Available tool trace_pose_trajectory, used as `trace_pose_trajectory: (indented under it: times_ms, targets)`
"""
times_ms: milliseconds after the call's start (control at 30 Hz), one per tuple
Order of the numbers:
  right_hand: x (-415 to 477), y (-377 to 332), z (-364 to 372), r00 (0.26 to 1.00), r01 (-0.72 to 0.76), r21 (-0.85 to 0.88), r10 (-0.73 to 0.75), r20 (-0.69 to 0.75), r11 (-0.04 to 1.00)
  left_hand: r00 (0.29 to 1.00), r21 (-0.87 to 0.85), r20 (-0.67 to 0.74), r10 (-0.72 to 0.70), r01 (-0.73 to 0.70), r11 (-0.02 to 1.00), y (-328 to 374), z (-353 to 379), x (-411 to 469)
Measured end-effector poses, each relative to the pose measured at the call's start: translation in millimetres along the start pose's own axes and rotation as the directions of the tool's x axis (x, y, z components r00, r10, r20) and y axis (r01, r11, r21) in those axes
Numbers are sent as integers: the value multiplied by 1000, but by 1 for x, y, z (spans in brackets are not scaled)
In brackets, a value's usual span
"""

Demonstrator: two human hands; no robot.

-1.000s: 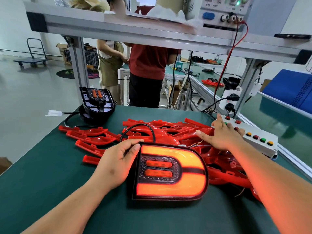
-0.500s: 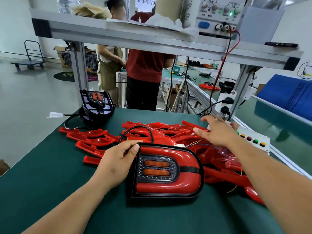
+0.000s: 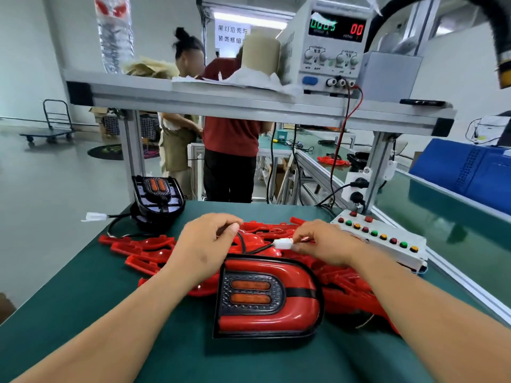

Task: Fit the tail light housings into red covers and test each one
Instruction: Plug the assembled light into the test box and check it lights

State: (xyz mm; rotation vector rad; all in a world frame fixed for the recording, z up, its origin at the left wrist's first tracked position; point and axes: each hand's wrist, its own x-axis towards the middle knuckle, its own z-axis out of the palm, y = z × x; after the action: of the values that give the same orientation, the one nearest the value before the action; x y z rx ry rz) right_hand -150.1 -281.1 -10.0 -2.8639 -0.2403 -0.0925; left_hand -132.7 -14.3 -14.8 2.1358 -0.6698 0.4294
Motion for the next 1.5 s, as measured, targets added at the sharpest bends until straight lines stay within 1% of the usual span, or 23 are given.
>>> trace_pose_trajectory:
  times_ms: [67,167,233,267,333,400,500,600,700,767,800,833,900,933,1000,1033,1067,1167,1233,1367,1500]
  targets:
    - [-3,-3,-5,998,-1,58,5,-62,998,987,104,151,61,-78,991,14,11,19]
    - [-9,-7,-6,991,37,30,-33,-133,999,915,203,393,89,-181,962,35,40,37]
    - [-12,-7,-3,980,80,-1,-79,-182,997,862,219,501,78,-213,952,42,59,41]
    - [-14,-6,-1,975,102,-7,-101,-198,995,845,231,531,70,-224,947,43,67,42]
    - [-18,-4,2,968,119,-28,-122,-221,992,840,276,540,58,-241,930,42,76,43]
    - [-20,-1,5,962,112,-35,-117,-246,993,857,343,512,55,-263,902,40,78,44]
    - [-21,0,7,953,128,-11,-126,-276,992,878,451,471,83,-320,833,38,79,45]
    - [-21,-2,7,948,165,32,-150,-282,986,887,515,452,95,-346,784,38,77,47]
    - [-23,1,8,956,139,30,-126,-265,990,913,570,407,4,-258,780,38,70,50]
    - [-25,2,7,963,101,52,-84,-256,994,916,576,397,-52,-204,792,38,63,52]
    - [-24,3,6,972,56,26,-49,-231,998,914,550,400,-65,-183,815,38,60,53]
    - [-24,3,5,979,-5,-39,-3,-204,999,913,495,402,-64,-158,854,39,56,54]
    - [-24,0,5,981,-109,-154,82,-173,982,925,308,380,-24,-103,946,37,47,59]
    - [-25,-4,4,980,-113,-154,85,-178,982,938,202,346,-3,-71,977,35,42,64]
    - [-27,-17,5,982,-23,-56,12,-189,998,971,-11,237,-11,14,1000,30,29,73]
    - [-28,-24,7,987,29,9,-28,-159,1000,985,-112,170,-31,51,992,26,24,77]
    - [-30,-32,11,994,47,51,-42,-100,998,993,-202,104,-58,79,976,21,19,81]
    - [-31,-48,19,997,-10,109,1,78,994,987,-394,-40,-154,126,910,9,6,86]
    - [-31,-49,23,992,-41,221,14,122,975,982,-453,-76,-174,122,883,3,1,86]
    - [-33,-51,24,994,-17,320,-18,108,947,975,-557,-136,-177,72,827,1,-9,82]
    - [-34,-47,25,1000,-10,402,18,-17,916,956,-638,-222,-192,6,770,12,-31,83]
